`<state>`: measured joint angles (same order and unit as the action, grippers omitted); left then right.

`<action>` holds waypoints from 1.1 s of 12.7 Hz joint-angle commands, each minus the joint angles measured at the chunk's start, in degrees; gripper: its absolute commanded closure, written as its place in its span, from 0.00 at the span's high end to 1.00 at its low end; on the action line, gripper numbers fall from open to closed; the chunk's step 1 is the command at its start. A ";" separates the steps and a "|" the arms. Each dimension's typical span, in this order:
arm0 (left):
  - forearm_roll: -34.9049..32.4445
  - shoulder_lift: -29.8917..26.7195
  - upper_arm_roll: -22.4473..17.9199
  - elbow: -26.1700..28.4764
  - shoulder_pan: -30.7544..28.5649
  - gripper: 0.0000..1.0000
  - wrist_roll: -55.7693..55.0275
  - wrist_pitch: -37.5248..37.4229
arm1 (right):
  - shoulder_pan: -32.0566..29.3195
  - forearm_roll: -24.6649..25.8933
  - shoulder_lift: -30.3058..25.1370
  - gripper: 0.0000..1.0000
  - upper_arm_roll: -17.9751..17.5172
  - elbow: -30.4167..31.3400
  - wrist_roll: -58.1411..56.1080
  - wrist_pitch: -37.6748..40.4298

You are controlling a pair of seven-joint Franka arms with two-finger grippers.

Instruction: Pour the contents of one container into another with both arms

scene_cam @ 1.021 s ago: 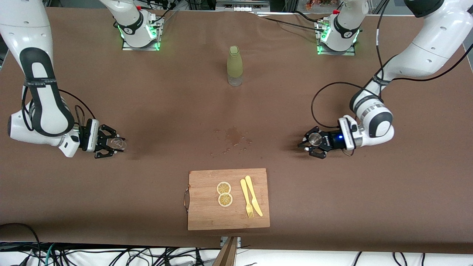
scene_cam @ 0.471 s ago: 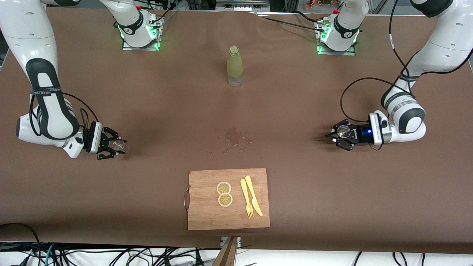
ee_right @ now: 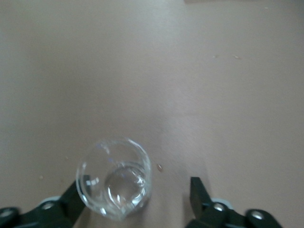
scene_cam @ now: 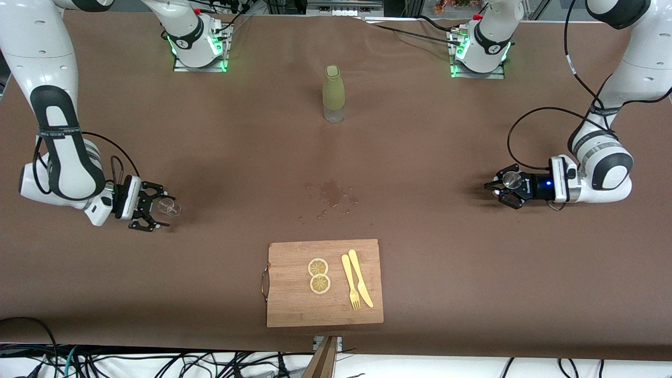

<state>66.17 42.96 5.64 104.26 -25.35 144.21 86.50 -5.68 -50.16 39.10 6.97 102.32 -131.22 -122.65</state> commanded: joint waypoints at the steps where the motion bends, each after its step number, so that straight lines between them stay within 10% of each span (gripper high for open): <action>1: -2.09 4.13 -1.41 -5.02 0.03 0.00 1.07 -5.00 | -0.48 -0.12 -0.43 1.00 0.93 -0.90 0.44 0.92; 10: -4.82 9.68 -4.66 -9.68 -0.84 0.00 4.50 -10.21 | 4.17 24.55 -20.98 1.00 1.91 6.40 46.87 4.87; 14: -6.31 12.31 -5.55 -12.57 -0.93 0.00 7.22 -13.45 | 4.80 40.27 -27.57 1.00 -6.77 6.22 76.74 6.46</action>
<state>61.50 52.57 0.25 95.60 -26.01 149.14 76.43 -0.70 -16.04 16.02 3.98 106.27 -65.66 -116.38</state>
